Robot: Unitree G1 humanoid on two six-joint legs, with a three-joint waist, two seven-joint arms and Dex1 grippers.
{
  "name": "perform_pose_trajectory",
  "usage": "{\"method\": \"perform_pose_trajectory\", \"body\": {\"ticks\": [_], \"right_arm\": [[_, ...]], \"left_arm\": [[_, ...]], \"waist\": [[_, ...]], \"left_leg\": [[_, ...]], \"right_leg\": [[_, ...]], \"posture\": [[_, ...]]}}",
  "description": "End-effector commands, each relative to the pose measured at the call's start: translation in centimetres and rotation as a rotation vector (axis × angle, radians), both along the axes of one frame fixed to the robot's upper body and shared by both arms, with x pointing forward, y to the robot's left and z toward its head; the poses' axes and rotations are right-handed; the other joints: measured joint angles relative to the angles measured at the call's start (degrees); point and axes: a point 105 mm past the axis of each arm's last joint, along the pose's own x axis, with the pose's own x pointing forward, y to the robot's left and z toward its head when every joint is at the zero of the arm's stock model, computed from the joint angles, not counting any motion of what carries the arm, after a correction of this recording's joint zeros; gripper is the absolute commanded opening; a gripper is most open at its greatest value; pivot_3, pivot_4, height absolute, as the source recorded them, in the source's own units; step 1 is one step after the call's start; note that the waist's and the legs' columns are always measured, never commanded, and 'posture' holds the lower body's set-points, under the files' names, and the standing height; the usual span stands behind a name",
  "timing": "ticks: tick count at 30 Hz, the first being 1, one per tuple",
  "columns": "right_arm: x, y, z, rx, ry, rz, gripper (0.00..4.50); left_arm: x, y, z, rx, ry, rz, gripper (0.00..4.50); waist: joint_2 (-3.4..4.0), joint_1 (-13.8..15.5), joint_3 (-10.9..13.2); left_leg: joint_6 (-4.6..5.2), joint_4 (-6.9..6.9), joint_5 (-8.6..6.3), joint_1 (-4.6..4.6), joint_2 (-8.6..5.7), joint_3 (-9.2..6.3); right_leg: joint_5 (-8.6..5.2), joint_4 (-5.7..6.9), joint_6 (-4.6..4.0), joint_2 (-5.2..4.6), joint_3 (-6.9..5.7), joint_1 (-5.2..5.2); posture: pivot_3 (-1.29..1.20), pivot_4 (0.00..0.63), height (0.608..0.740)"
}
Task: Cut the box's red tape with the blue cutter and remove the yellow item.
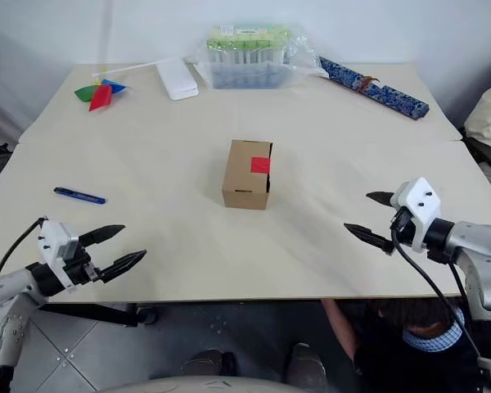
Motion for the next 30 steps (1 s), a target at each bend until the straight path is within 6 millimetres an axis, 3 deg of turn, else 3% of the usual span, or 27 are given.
{"method": "perform_pose_trajectory", "body": {"ticks": [1,5,8,13,19,20,21,26,30], "right_arm": [[0.1,0.6,2.4,0.032,-0.092,-0.057,4.5],[0.6,2.0,2.7,0.084,-0.121,-0.118,4.5],[0.7,3.4,2.7,0.187,-0.087,-0.121,3.88],[1.1,4.4,2.1,0.188,-0.08,-0.161,2.1],[2.2,6.3,0.9,0.207,-0.027,-0.223,0.02],[2.4,6.5,0.9,0.205,-0.028,-0.223,0.0],[2.6,6.6,0.9,0.202,-0.028,-0.225,0.0],[4.6,7.4,0.7,0.181,-0.023,-0.222,0.0],[6.6,9.2,0.2,0.164,0.005,-0.185,0.0]], "left_arm": [[1.3,-0.8,1.2,0.008,-0.039,-0.038,4.47],[3.6,-1.5,1.8,0.005,-0.086,-0.075,4.47],[5.9,-1.8,2.4,-0.004,-0.112,-0.066,3.89],[8.5,-2.3,2.4,0.019,-0.106,-0.08,2.33],[12.1,-5.8,3.4,0.009,-0.096,-0.2,0.52],[12.3,-6.4,3.5,0.007,-0.092,-0.221,0.16],[12.5,-7.0,3.5,0.006,-0.087,-0.244,0.07],[13.3,-9.3,3.2,0.009,-0.051,-0.316,0.07],[13.5,-10.9,2.6,0.013,-0.03,-0.353,0.07]], "waist": [[0.0,0.0,0.0],[0.0,0.0,0.0],[-0.01,0.0,0.0],[-0.02,-0.1,0.0],[-0.07,0.0,0.0],[-0.07,0.0,0.0],[-0.07,-0.1,0.0],[-0.09,-0.4,0.0],[-0.09,-0.9,0.0]], "left_leg": [[0.0,0.02,0.0,0.0,0.0,-0.01],[-0.02,0.07,0.01,-0.01,-0.01,0.0],[-0.02,0.06,0.0,0.0,-0.16,0.03],[-0.02,0.03,0.0,-0.03,-0.33,0.1],[-0.02,0.27,0.01,-0.2,-0.35,0.37],[0.0,0.31,0.0,-0.25,-0.36,0.37],[0.03,0.36,-0.02,-0.26,-0.37,0.37],[0.06,0.37,-0.04,-0.32,-0.37,0.4],[0.06,0.4,-0.04,-0.37,-0.37,0.39]], "right_leg": [[0.0,0.03,0.0,0.0,-0.01,0.0],[0.0,0.06,0.0,0.02,-0.03,0.0],[0.0,0.07,0.0,0.03,-0.06,0.0],[0.02,0.1,0.03,0.03,-0.1,-0.02],[0.02,0.13,0.04,0.04,-0.22,-0.03],[0.02,0.11,0.05,0.04,-0.21,-0.04],[0.04,0.11,0.08,0.04,-0.21,-0.04],[0.06,0.12,0.13,0.05,-0.23,-0.1],[0.06,0.14,0.13,0.06,-0.23,-0.16]], "posture": [[0.0,0.15,0.74],[0.0,0.15,0.74],[0.0,0.15,0.74],[0.0,0.15,0.74],[0.0,0.15,0.74],[0.0,0.15,0.74],[0.0,0.15,0.74],[0.0,0.15,0.74],[0.0,0.15,0.74]]}}
